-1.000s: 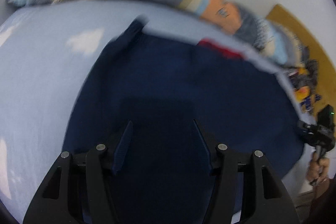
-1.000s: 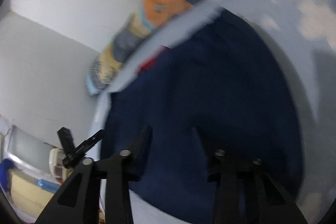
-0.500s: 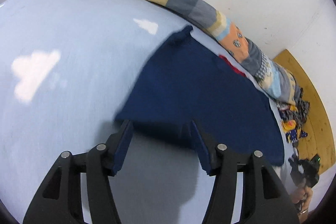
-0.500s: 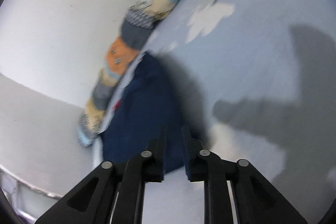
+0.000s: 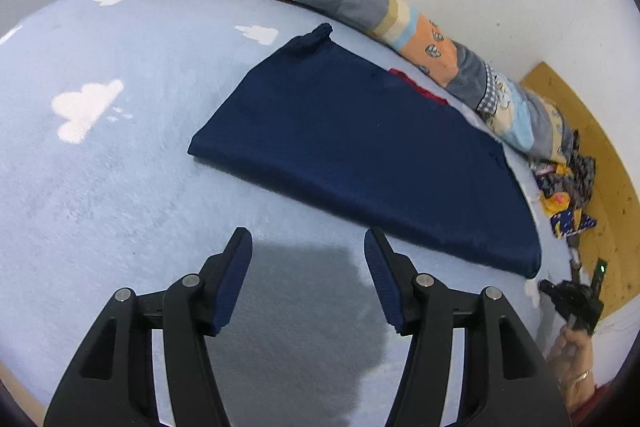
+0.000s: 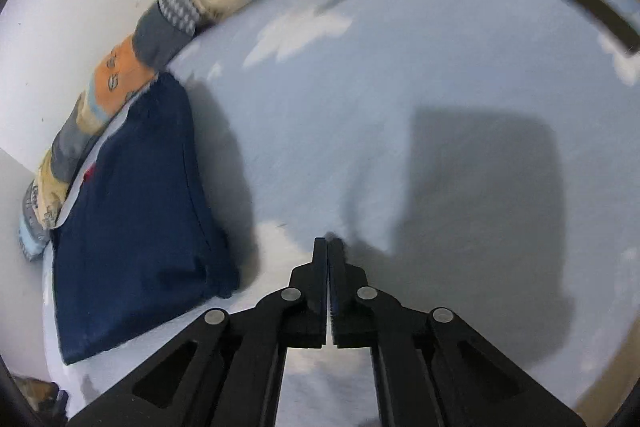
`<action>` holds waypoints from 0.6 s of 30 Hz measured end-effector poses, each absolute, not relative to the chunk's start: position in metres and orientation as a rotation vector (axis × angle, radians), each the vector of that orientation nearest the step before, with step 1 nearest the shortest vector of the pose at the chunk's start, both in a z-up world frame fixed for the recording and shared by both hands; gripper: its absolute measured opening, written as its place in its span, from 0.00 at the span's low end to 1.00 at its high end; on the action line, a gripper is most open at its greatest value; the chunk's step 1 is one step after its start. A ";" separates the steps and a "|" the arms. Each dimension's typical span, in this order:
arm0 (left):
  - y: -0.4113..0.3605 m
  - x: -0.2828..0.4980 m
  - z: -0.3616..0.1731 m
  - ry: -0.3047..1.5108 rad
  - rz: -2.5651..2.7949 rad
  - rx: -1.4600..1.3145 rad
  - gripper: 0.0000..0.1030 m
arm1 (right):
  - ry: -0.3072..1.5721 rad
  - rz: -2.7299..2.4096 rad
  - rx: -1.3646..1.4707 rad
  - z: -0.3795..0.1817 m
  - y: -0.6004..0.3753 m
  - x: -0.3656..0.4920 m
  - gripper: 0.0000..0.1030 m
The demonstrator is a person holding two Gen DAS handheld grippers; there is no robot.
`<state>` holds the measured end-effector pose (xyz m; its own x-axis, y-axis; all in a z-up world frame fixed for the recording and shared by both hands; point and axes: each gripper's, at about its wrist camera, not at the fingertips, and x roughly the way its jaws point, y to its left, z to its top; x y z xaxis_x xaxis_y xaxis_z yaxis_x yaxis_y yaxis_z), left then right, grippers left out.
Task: Fold large clothes
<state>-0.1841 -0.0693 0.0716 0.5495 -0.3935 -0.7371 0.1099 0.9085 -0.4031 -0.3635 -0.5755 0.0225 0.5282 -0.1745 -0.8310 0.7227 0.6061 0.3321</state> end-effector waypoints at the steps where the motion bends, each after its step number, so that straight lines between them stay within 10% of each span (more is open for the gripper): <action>1: -0.069 -0.182 0.068 0.959 -0.303 -0.355 0.56 | 0.817 -0.541 0.768 0.029 -0.572 -0.369 0.10; 6: -0.070 -0.179 0.056 0.988 -0.254 -0.418 0.56 | 0.771 -0.344 0.843 0.046 -0.540 -0.364 0.12; 11: -0.061 -0.178 0.042 1.035 -0.184 -0.470 0.56 | 0.784 -0.242 0.931 0.042 -0.502 -0.345 0.46; 18: -0.036 -0.171 0.020 1.091 -0.160 -0.607 0.56 | 0.817 -0.242 1.003 0.016 -0.487 -0.348 0.46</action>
